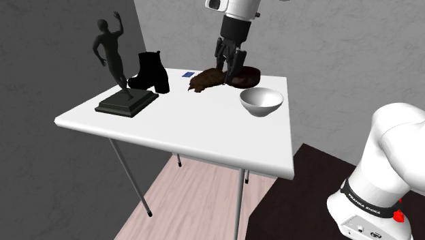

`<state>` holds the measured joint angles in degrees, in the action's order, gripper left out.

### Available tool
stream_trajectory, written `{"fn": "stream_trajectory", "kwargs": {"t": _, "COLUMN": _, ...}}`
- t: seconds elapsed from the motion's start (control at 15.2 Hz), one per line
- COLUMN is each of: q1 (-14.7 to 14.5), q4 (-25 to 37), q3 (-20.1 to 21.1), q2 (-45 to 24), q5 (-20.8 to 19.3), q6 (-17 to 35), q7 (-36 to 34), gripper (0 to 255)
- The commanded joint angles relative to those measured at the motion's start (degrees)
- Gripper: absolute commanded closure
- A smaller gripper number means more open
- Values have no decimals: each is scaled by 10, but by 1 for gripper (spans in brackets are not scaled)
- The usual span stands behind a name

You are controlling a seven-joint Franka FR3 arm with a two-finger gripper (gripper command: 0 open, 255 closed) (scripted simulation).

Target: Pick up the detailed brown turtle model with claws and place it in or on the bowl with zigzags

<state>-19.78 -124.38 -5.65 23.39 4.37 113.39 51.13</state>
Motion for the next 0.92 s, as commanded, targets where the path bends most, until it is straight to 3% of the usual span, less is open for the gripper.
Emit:
{"fn": "stream_trajectory", "kwargs": {"t": 0.0, "q1": 5, "q4": 11, "q3": -11, "q2": -1, "q5": -1, "q6": -10, "q7": 14, "gripper": 255}}
{"fn": "stream_trajectory", "kwargs": {"t": 0.86, "q1": 56, "q4": 108, "q3": -151, "q2": -81, "q5": 7, "q6": -49, "q7": 206, "gripper": 255}}
